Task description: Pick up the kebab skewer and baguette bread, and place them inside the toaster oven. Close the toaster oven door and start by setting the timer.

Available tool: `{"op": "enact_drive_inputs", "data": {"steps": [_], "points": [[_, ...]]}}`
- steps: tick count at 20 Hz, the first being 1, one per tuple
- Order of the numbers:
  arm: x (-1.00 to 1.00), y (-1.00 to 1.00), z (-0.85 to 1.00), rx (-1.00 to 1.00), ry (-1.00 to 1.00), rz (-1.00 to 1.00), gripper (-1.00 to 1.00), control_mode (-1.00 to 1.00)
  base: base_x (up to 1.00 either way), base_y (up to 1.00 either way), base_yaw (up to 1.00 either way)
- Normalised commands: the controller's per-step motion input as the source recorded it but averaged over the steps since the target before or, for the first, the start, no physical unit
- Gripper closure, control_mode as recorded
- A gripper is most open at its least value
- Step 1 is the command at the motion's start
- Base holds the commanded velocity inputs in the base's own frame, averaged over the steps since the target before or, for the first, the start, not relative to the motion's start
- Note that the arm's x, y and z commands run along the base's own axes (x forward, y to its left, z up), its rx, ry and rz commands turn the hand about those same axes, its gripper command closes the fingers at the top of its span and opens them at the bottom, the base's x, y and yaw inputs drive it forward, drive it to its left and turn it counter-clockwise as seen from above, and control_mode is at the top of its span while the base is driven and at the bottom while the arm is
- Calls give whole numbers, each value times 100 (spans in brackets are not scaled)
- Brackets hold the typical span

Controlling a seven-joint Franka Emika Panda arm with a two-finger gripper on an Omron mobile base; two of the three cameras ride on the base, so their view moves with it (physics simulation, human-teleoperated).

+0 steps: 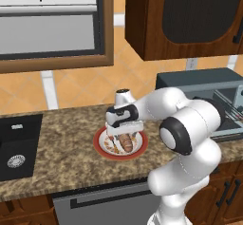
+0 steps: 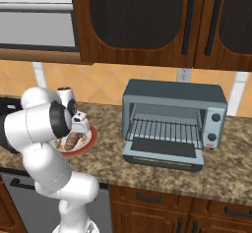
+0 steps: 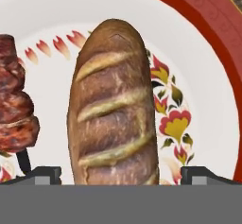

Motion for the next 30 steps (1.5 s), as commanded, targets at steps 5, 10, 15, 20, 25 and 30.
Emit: {"op": "enact_drive_inputs", "data": {"steps": [5,10,15,20,25,30], "points": [[1,0,-16,0,0,0,-100,-100,0,0,0],[0,0,-22,0,0,0,-100,-100,0,0,0],[0,0,-16,0,0,0,-100,-100,0,0,0],[0,0,-1,0,0,0,-100,-100,0,0,0],[0,0,0,0,0,0,-100,-100,0,0,0],[0,2,0,0,0,1,100,-100,0,0,0]]}}
